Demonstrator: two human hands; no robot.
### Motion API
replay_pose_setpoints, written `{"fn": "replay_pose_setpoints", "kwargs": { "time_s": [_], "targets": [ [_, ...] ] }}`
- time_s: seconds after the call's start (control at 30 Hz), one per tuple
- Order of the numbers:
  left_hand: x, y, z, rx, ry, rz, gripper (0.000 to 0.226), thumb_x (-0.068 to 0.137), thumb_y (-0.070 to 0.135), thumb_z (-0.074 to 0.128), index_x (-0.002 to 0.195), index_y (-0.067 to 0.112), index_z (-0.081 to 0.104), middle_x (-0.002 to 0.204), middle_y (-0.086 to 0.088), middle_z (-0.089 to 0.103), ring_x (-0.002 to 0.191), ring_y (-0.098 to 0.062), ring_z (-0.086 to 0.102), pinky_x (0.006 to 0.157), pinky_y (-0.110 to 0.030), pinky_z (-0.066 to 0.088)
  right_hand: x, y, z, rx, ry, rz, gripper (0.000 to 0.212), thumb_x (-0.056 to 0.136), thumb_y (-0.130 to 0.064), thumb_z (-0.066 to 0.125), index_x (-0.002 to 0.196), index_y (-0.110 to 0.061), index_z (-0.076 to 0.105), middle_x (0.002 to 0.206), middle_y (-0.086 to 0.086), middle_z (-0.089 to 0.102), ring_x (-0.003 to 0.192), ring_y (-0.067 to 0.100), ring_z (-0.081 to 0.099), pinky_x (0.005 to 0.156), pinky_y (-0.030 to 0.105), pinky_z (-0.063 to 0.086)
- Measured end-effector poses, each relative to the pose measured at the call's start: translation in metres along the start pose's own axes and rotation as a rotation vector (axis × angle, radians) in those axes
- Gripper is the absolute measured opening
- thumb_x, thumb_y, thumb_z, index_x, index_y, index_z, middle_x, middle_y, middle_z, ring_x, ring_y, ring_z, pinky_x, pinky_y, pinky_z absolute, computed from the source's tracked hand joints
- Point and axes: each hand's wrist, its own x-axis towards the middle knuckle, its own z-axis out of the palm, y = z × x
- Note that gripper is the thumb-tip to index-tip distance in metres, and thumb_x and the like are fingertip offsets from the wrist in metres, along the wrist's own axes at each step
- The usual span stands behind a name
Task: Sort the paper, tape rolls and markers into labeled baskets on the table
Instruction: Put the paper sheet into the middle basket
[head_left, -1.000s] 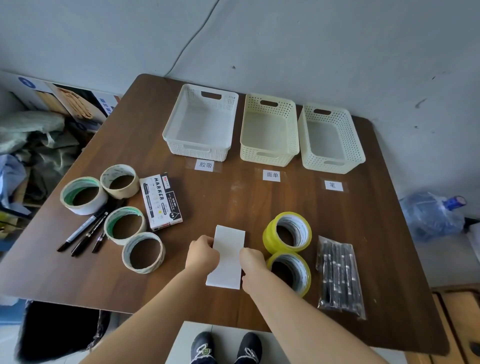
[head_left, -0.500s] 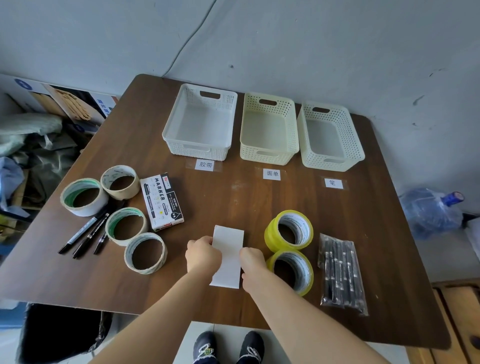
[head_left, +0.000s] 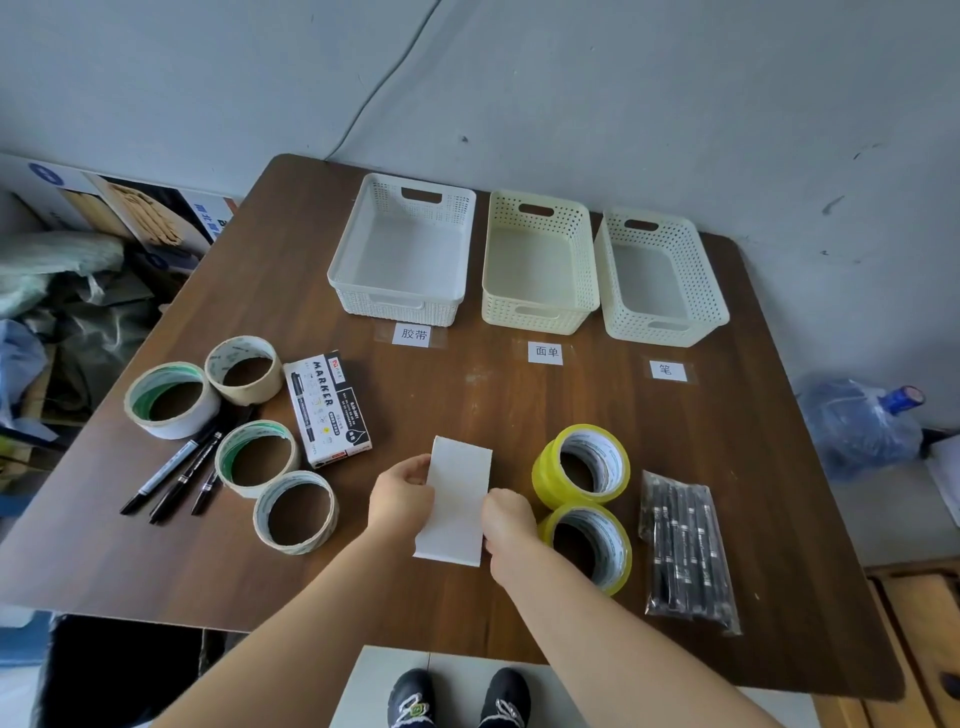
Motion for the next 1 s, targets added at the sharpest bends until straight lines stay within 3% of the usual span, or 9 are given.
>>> {"fn": "replay_pose_setpoints", "kwargs": {
  "time_s": [0.07,0.17,0.27,0.4,0.5,0.57,0.7,0.87,1.0],
  "targets": [
    [0.003,0.006,-0.002,-0.127,-0.001,-0.023,0.042,0.08,0.003,0.053,0.117,0.02,0.066,0.089,0.002,0.067,0.087,-0.026,0.066,0.08,-0.048,0.058,-0.005,-0.002,0.003,-0.043,0.023,-0.107,0.034,0.097,-0.017,0.04,0.129,-0.016,0.055,0.121,0.007,0.062,0.103,0.025,0.059,0.085,0.037,0.054],
    [0.005,0.02,-0.006,-0.197,0.032,0.012,0.037,0.087,0.001,0.053,0.116,0.02,0.067,0.091,0.003,0.069,0.095,-0.027,0.067,0.088,-0.05,0.055,-0.011,-0.012,0.001,-0.03,0.101,-0.243,0.041,0.094,-0.012,0.047,0.134,-0.02,0.055,0.127,0.002,0.062,0.11,0.022,0.058,0.091,0.036,0.052],
    [0.001,0.037,-0.01,-0.199,0.088,0.09,0.031,0.087,0.01,0.058,0.114,0.022,0.069,0.094,0.004,0.073,0.095,-0.023,0.067,0.09,-0.045,0.054,-0.018,-0.028,-0.007,0.039,0.124,-0.305,0.038,0.093,-0.008,0.051,0.129,-0.015,0.059,0.122,0.001,0.064,0.104,0.016,0.058,0.083,0.027,0.046],
    [-0.009,0.063,-0.01,-0.128,0.107,0.219,0.034,0.095,0.017,0.053,0.127,0.019,0.062,0.109,0.002,0.068,0.092,-0.014,0.06,0.079,-0.027,0.046,-0.022,-0.052,-0.015,0.099,0.142,-0.393,0.027,0.087,-0.003,0.054,0.106,-0.012,0.071,0.097,-0.002,0.07,0.088,0.015,0.06,0.071,0.025,0.045],
    [-0.011,0.081,-0.009,-0.044,0.084,0.284,0.04,0.096,0.011,0.044,0.134,0.02,0.055,0.123,0.001,0.063,0.096,-0.012,0.054,0.082,-0.024,0.04,-0.023,-0.071,-0.023,0.139,0.137,-0.418,0.032,0.086,-0.002,0.057,0.114,-0.011,0.071,0.112,0.001,0.071,0.103,0.021,0.064,0.082,0.029,0.051],
    [-0.01,0.092,-0.007,-0.018,0.057,0.306,0.046,0.094,0.007,0.042,0.136,0.022,0.054,0.116,0.0,0.065,0.093,-0.013,0.054,0.079,-0.023,0.04,-0.024,-0.082,-0.031,0.169,0.122,-0.424,0.034,0.089,-0.003,0.059,0.121,-0.009,0.067,0.122,0.003,0.068,0.112,0.022,0.061,0.087,0.029,0.05],
    [-0.006,0.114,0.0,-0.029,0.057,0.307,0.055,0.09,-0.002,0.038,0.138,0.021,0.051,0.076,0.004,0.053,0.072,-0.011,0.049,0.061,-0.019,0.039,-0.022,-0.105,-0.047,0.214,0.089,-0.455,0.034,0.09,-0.002,0.06,0.123,-0.008,0.065,0.124,0.006,0.066,0.113,0.024,0.06,0.08,0.025,0.046],
    [0.001,0.146,0.015,-0.038,0.097,0.314,0.05,0.092,0.001,0.039,0.137,0.02,0.052,0.08,0.001,0.057,0.067,-0.007,0.047,0.062,-0.019,0.039,-0.011,-0.133,-0.068,0.235,0.055,-0.478,0.032,0.089,0.0,0.061,0.119,-0.008,0.068,0.119,0.005,0.068,0.103,0.021,0.061,0.061,0.016,0.044],
    [0.009,0.172,0.034,-0.013,0.12,0.307,0.046,0.093,0.005,0.043,0.135,0.019,0.055,0.089,0.003,0.061,0.083,-0.015,0.055,0.072,-0.025,0.045,0.003,-0.157,-0.089,0.224,0.032,-0.5,0.031,0.089,0.001,0.06,0.117,-0.008,0.069,0.114,0.003,0.068,0.096,0.018,0.06,0.056,0.013,0.042]
  ]
}}
